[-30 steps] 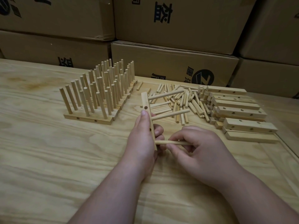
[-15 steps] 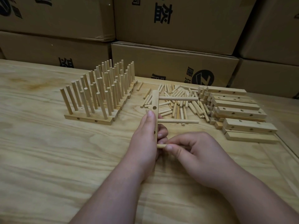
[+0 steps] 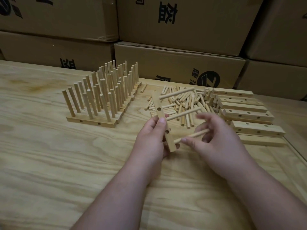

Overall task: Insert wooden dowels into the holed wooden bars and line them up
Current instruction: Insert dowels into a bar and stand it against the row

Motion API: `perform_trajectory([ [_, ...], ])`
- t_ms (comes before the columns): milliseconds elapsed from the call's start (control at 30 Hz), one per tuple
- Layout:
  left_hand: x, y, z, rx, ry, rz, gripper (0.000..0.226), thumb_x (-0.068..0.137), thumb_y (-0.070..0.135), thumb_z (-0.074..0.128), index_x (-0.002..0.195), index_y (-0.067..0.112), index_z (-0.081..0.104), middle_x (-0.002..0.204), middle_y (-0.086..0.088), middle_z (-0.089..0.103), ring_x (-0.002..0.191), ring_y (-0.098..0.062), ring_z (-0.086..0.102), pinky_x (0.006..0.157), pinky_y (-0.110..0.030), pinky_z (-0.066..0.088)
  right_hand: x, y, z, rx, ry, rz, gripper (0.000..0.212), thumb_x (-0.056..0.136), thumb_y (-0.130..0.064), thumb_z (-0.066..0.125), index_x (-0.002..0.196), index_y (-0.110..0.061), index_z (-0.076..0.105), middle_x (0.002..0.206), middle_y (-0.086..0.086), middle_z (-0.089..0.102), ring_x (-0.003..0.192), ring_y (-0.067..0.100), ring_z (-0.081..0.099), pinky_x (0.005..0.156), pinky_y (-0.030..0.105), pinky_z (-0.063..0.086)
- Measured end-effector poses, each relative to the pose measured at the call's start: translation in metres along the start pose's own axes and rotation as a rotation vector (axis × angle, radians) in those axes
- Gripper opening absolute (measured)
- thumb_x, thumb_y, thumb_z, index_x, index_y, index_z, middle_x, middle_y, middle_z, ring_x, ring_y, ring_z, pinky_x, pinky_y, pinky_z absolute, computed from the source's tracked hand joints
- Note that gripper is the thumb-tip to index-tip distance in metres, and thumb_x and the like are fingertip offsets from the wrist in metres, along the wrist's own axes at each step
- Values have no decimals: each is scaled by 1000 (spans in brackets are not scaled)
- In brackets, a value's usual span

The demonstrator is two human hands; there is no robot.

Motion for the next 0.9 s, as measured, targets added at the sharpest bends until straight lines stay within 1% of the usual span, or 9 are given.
perform_trajectory([
  [67, 1, -1, 0, -65, -1, -22, 19, 105, 22, 52, 116, 27, 66, 94, 1, 78, 85, -19, 76, 66, -37, 60, 0, 10, -8, 50, 131, 94, 73, 69, -53, 84, 128, -48, 40, 95, -19, 59, 68, 6, 61, 62, 32, 53],
  [100, 1, -1, 0, -93, 6, -29, 20, 104, 19, 54, 121, 25, 63, 106, -7, 77, 94, -24, 76, 70, -38, 60, 0, 15, -9, 114, 174, 129, 71, 72, -53, 82, 130, -44, 41, 96, -17, 61, 69, 6, 62, 64, 35, 55],
  [167, 1, -2, -3, -127, 20, -31, 22, 103, 15, 55, 122, 25, 61, 115, -13, 73, 103, -28, 74, 77, -41, 60, -1, 21, -7, 293, 190, 157, 52, 76, -52, 77, 120, -39, 51, 95, -15, 67, 72, 7, 66, 68, 41, 59],
  [267, 2, -4, -2, -137, 5, -37, 20, 104, 12, 54, 119, 24, 59, 115, -13, 73, 104, -27, 74, 79, -42, 61, -2, 17, 5, 372, 74, 120, 19, 80, -46, 75, 95, -35, 71, 89, -16, 73, 74, 11, 71, 70, 40, 61],
  [367, 3, -5, -1, -135, -6, -45, 17, 104, 10, 52, 118, 19, 58, 116, -14, 73, 105, -28, 74, 81, -43, 61, -3, 14, 15, 404, -8, 91, 6, 82, -28, 79, 85, -23, 76, 78, -3, 76, 70, 14, 71, 68, 35, 58],
  [467, 4, -5, -1, -145, -15, -45, 17, 105, 8, 50, 121, 11, 56, 117, -18, 73, 105, -30, 73, 81, -43, 62, -4, 14, 21, 477, -48, 100, 10, 78, -18, 82, 83, -15, 75, 75, 3, 75, 65, 12, 70, 62, 24, 53],
  [533, 5, -6, 0, -149, -12, -49, 18, 105, 6, 49, 122, 9, 54, 117, -20, 72, 105, -32, 73, 82, -44, 62, -4, 15, 22, 500, -47, 114, 13, 75, -16, 84, 83, -14, 74, 77, 4, 76, 67, 12, 71, 63, 22, 53],
  [733, 6, -8, -4, -167, 33, -68, 17, 105, 8, 51, 121, 12, 55, 117, -17, 72, 102, -30, 74, 81, -43, 61, -8, 10, 10, 335, 36, 101, 15, 73, -23, 87, 83, -26, 77, 79, -12, 76, 74, 2, 71, 68, 17, 49],
  [900, 6, -8, -6, -275, 24, -88, 22, 106, 15, 43, 122, 13, 58, 111, -15, 75, 97, -33, 75, 82, -48, 61, -10, -6, -3, 333, 132, 52, 11, 72, -28, 86, 80, -30, 78, 78, -15, 76, 76, -2, 70, 70, 21, 48],
])
Point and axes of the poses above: each hand's wrist, its own x-axis towards the middle knuckle, its own z-axis out of the palm, y = z × x, the point moved 9 cm from there along x, towards the middle knuckle
